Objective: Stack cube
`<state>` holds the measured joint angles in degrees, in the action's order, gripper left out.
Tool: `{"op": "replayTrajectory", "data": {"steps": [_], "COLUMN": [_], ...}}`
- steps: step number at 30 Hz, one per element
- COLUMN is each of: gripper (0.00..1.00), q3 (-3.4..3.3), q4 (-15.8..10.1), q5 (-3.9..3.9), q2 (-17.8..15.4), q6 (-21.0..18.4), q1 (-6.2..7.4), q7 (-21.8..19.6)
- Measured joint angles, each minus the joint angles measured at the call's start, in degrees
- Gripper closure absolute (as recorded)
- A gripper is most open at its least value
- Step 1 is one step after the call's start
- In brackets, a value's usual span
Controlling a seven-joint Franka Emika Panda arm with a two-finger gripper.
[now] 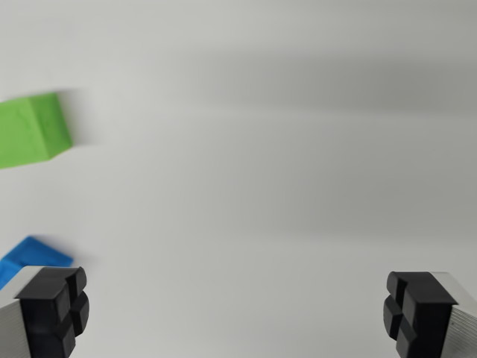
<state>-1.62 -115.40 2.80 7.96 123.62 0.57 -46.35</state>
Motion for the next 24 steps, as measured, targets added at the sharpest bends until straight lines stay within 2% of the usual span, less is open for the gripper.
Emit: {"op": "replayTrajectory", "data": {"steps": [24], "gripper": [0.0], "q3": [1.96], "q4": [-2.6], "q5": [-0.19], "q2": [4.0], "q6": [6.3], "q1": [3.04], "q7": [-1.8]}}
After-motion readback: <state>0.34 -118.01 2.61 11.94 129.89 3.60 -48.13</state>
